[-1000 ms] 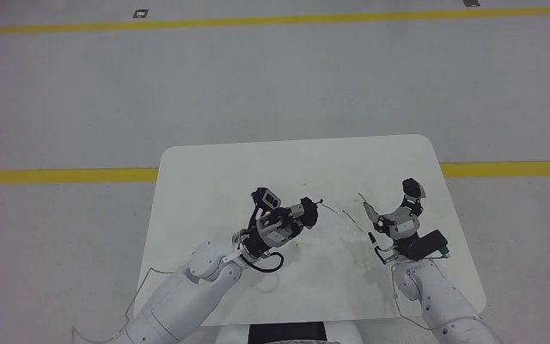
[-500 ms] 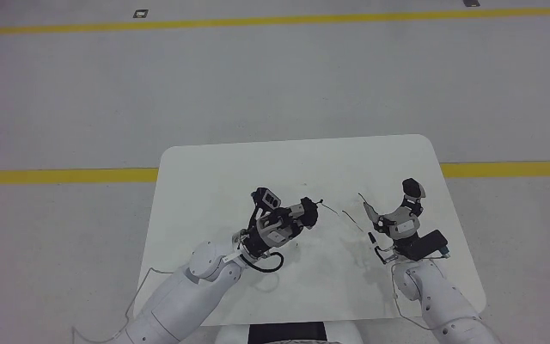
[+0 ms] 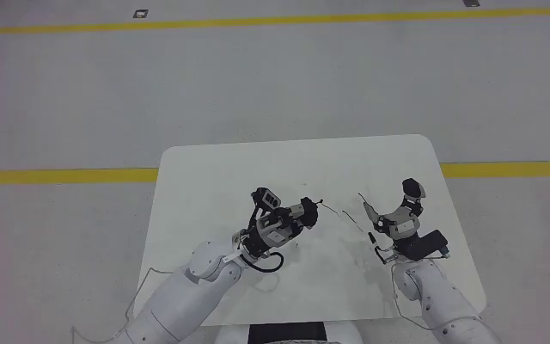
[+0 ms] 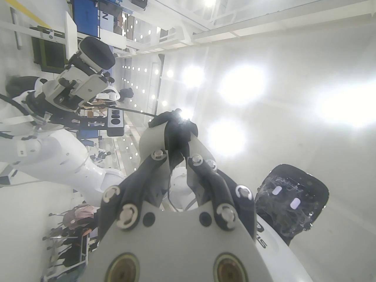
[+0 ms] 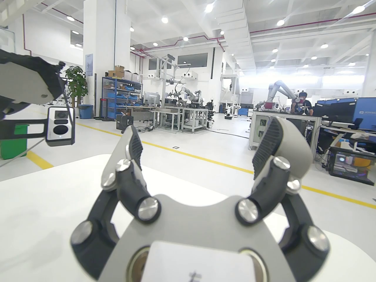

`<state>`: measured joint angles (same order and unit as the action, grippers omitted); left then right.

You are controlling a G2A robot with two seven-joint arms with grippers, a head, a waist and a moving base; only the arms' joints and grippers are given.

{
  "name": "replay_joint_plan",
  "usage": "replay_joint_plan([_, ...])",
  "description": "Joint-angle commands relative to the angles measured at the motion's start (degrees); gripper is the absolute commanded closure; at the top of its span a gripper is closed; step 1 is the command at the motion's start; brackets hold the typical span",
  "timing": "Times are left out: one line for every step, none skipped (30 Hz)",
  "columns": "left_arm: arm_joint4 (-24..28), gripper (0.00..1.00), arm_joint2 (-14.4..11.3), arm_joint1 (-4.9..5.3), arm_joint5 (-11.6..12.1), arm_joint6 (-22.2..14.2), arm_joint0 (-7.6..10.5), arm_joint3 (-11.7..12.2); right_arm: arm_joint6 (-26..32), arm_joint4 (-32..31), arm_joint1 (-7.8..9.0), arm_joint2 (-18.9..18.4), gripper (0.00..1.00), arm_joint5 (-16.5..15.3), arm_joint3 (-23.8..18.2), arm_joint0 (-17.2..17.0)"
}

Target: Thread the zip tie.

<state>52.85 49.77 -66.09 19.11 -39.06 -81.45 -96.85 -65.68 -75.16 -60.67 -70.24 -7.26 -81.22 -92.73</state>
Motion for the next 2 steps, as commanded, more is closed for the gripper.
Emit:
replay_joint_plan([0.0, 1.0, 0.0, 0.0, 0.0, 0.0, 0.0, 0.0, 0.0, 0.0, 0.0, 0.0, 0.0, 0.0, 0.0, 0.0])
replay_joint_plan([0.0, 1.0, 0.0, 0.0, 0.0, 0.0, 0.0, 0.0, 0.0, 0.0, 0.0, 0.0, 0.0, 0.0, 0.0, 0.0])
